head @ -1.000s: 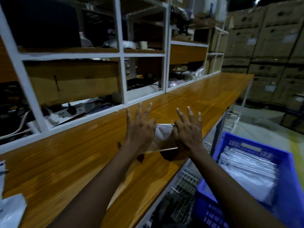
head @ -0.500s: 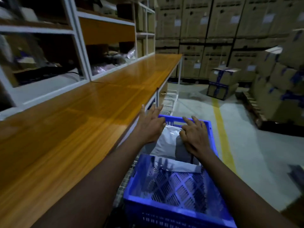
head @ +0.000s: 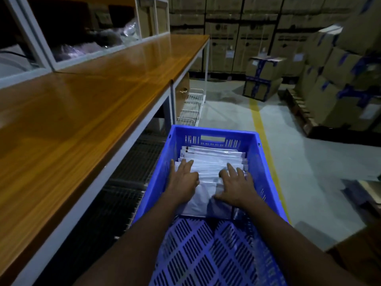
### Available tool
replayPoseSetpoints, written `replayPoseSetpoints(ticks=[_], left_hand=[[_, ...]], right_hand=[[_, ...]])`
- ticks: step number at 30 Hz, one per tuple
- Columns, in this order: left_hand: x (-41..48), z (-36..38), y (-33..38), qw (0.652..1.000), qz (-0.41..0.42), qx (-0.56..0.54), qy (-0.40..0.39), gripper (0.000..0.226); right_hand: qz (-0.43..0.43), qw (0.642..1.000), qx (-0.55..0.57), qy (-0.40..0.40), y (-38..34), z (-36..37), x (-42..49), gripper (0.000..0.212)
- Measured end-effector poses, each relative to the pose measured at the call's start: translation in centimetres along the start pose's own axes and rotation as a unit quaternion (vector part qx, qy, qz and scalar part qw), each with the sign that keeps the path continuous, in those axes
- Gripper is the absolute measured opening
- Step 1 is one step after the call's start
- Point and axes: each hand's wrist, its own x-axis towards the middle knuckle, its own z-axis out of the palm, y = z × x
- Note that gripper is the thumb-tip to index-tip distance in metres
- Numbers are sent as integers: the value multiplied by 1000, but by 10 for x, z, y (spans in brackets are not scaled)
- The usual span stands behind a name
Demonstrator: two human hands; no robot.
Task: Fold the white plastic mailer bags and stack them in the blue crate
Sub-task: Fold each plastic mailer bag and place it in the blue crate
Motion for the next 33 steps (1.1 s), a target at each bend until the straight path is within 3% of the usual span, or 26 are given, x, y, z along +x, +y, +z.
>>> replayPoseSetpoints(ticks=[3,6,7,11,13,17,22,28,33], left_hand=[[5,10,-1,1000,-6,-7,-1,25],[6,12,-6,1000,0,-4,17,30],[6,13,-8,1000,5,3,11,38],[1,21,-15,990,51,105,-77,116],[-1,27,-16,984,56,153,-77,130],[7,32,-16,980,43,185,-57,134],[18,29,-16,982,12,189,-16,119],[16,27,-15,975,19,214,-50,135],[-2,-2,-7,971,24,237,-30,129]], right_hand=[[-9,998,-39,-38,0,12,5,121],[-13,997,-72,-34,-6,18,11,123],[-11,997,-75,-31,-8,19,12,120],[7,997,-61,-43,-9,20,10,124],[13,995,-67,-66,-8,22,9,134],[30,993,-58,-95,-6,27,10,146],[53,997,-53,-23,-6,32,16,138],[51,995,-57,-59,-7,26,18,144],[41,998,-41,-34,-10,9,0,129]])
